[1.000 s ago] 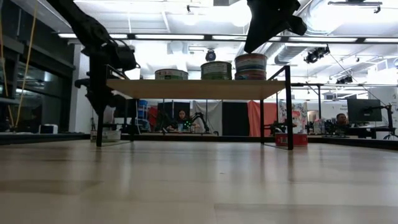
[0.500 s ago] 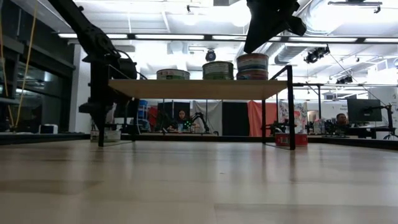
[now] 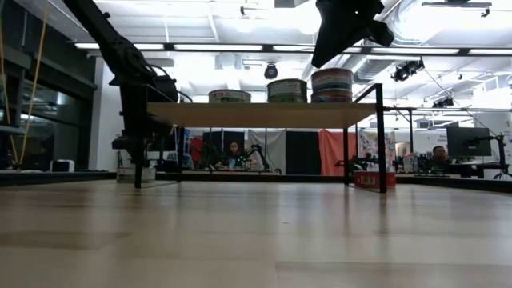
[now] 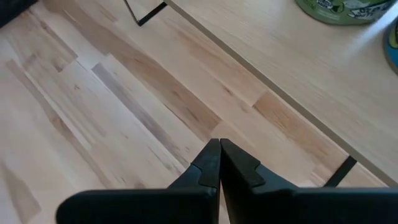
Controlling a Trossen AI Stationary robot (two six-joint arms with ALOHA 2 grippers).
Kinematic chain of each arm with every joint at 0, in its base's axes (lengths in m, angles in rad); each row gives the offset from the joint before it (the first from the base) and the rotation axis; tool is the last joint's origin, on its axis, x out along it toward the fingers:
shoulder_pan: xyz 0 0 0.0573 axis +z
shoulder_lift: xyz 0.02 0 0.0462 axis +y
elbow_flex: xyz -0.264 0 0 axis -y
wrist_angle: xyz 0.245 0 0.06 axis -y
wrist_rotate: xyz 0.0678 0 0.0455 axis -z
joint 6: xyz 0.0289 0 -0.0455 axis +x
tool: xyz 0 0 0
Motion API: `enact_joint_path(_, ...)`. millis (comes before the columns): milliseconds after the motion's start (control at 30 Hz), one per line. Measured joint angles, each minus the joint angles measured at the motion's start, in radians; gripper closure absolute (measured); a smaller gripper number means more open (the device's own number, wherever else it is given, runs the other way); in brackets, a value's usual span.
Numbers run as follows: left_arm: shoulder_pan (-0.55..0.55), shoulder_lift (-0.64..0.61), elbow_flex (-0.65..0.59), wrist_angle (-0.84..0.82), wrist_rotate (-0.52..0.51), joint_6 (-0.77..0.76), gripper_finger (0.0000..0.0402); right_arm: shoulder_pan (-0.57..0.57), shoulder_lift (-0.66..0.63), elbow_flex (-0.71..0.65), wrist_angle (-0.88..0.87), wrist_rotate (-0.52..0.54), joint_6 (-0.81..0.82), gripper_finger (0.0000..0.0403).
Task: Stack canned seafood by type on shelf
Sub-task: Stack the green white tuna can on the other green white tuna can on the shelf
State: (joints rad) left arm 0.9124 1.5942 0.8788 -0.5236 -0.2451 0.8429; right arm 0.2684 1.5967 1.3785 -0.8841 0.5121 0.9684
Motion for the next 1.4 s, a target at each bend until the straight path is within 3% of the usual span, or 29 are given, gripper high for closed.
enact_joint_path(367,-0.052,0.078,0.009,-0.043,-0.091,-0.093,0.0401,0.0,0.0,0.0,0.014,0.0,0.0,0.0403)
enact_joint_path(500,-0.079,0.064,0.003,-0.111,-0.173,-0.228,0.0402,0.0,0.0,0.0,0.009,0.003,-0.001,0.0403)
enact_joint_path(933,-0.094,0.042,0.001,-0.406,-0.124,-0.565,0.0402,0.0,0.0,0.0,0.002,0.004,-0.026,0.0403)
enact_joint_path(1133,-0.145,0.044,-0.003,-0.553,-0.045,-0.673,0.0401,0.0,0.0,0.0,0.001,0.012,-0.035,0.0403)
enact_joint_path(1400,-0.237,-0.031,-0.091,-0.564,0.007,-0.81,0.0401,0.0,0.0,0.0,-0.002,0.027,-0.053,0.0403)
